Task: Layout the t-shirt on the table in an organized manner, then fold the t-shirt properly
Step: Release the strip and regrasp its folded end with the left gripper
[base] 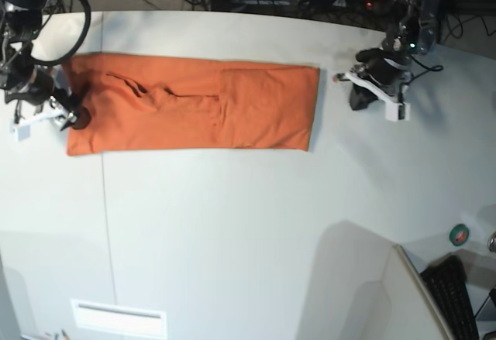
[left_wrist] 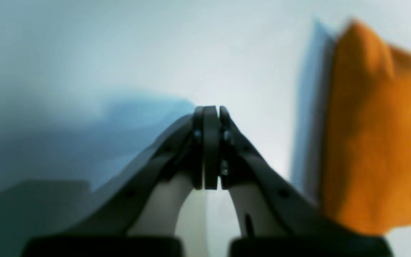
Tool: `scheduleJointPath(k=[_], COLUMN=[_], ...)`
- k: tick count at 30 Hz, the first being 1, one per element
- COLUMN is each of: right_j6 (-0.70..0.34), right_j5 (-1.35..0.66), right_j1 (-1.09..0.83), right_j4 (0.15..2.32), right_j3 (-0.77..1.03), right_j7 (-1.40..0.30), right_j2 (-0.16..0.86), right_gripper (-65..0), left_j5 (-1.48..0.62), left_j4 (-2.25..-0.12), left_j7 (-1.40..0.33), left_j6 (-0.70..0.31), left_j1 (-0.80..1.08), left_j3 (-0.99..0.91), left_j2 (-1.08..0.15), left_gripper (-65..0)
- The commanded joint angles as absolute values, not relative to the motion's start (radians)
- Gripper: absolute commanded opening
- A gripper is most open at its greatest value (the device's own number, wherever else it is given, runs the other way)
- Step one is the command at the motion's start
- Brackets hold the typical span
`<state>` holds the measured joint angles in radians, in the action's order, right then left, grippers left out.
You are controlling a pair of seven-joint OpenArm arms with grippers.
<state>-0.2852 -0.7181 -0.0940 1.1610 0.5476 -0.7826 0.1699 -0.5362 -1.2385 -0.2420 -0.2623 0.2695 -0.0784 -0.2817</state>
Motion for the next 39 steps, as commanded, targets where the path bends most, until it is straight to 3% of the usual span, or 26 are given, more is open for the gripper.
scheduleJointPath(k=[1, 12, 16, 22, 26, 27, 33, 39], right_j6=[-0.283, -0.285, -0.285, -0.285, -0.283, -0.28, -0.277, -0.197], right_j5=[-0.711, -0.719, -0.717, -0.717, -0.711, -0.711, -0.696, -0.581], right_j1=[-0.102, -0.122, -0.122, -0.116, -0.091, -0.077, -0.071, -0.111], right_j4=[1.164, 1.202, 1.198, 1.196, 1.178, 1.17, 1.225, 1.514], right_j3=[0.547, 0.456, 0.456, 0.456, 0.452, 0.45, 0.449, 0.446], right_j7=[-0.796, -0.839, -0.839, -0.839, -0.808, -0.803, -0.805, -0.889], right_j2=[0.174, 0.163, 0.16, 0.16, 0.165, 0.165, 0.166, 0.125], right_gripper=[-21.0, -22.5, -33.0, -42.8, -62.7, -65.0, -65.0, -65.0], left_j5=[-0.547, -0.547, -0.547, -0.545, -0.545, -0.545, -0.545, -0.545], left_j4=[-1.254, -1.156, -1.152, -1.152, -1.15, -1.148, -1.121, -1.119], left_j7=[-0.2, -0.186, -0.186, -0.188, -0.186, -0.186, -0.188, -0.191], left_j6=[-0.266, -0.262, -0.262, -0.262, -0.26, -0.26, -0.26, -0.26], left_j1=[0.26, 0.174, 0.168, 0.153, 0.139, 0.131, 0.094, 0.077], left_j3=[-0.068, 0.073, 0.074, 0.09, 0.176, 0.194, 0.216, 0.216], left_j2=[-0.294, -0.285, -0.266, -0.236, -0.236, -0.236, -0.234, -0.234], left_gripper=[-65.0, -65.0, -65.0, -65.0, -65.0, -65.0, -65.0, -65.0])
